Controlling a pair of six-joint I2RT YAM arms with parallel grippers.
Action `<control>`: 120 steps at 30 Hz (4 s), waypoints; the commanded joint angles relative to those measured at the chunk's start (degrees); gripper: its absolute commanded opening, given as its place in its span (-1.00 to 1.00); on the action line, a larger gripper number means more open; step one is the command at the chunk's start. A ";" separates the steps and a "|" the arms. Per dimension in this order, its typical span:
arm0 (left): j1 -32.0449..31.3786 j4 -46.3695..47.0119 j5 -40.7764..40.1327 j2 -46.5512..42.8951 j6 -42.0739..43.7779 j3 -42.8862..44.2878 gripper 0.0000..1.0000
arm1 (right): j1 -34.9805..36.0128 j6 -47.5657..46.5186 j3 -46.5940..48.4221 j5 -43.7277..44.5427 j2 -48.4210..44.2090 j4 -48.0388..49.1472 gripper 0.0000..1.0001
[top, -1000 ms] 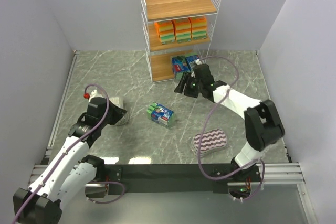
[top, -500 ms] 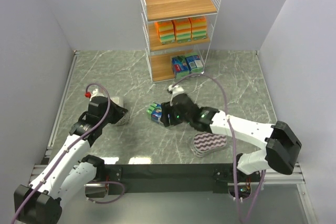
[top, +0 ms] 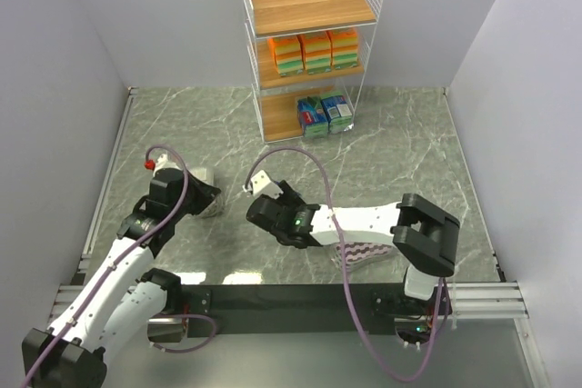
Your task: Place and organize the cleaning sponges onto the shelf
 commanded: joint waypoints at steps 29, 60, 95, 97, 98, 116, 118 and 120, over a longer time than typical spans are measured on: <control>-0.09 0.22 0.07 1.11 1.03 2.12 -0.99 | -22.46 0.74 1.67 -50.00 -14.54 6.37 -1.00; -0.09 1.18 -0.20 2.08 1.03 1.15 -0.99 | -33.55 36.48 -2.17 -44.47 -15.59 0.10 0.94; -0.09 0.75 -0.81 0.94 0.68 0.09 -0.99 | -29.33 72.28 -20.47 -58.81 -6.37 30.98 0.37; -0.09 1.10 -0.81 0.85 0.68 0.01 -0.99 | -29.42 72.20 -20.04 -58.37 -5.58 30.90 0.34; -0.09 1.19 -0.64 0.94 0.59 -0.08 -0.99 | -29.51 72.29 -19.86 -58.29 -4.45 31.33 0.33; -0.09 -0.22 -1.07 -0.03 0.76 0.09 -0.99 | -32.31 72.11 -22.49 -58.81 -6.97 36.52 -1.00; -0.09 0.05 -0.90 0.23 0.76 0.27 -0.99 | -34.16 71.76 -23.11 -58.64 -9.43 36.35 -1.00; -0.09 0.22 -0.90 0.41 0.85 0.44 -0.99 | -36.00 71.06 -22.33 -58.02 -10.41 34.77 -1.00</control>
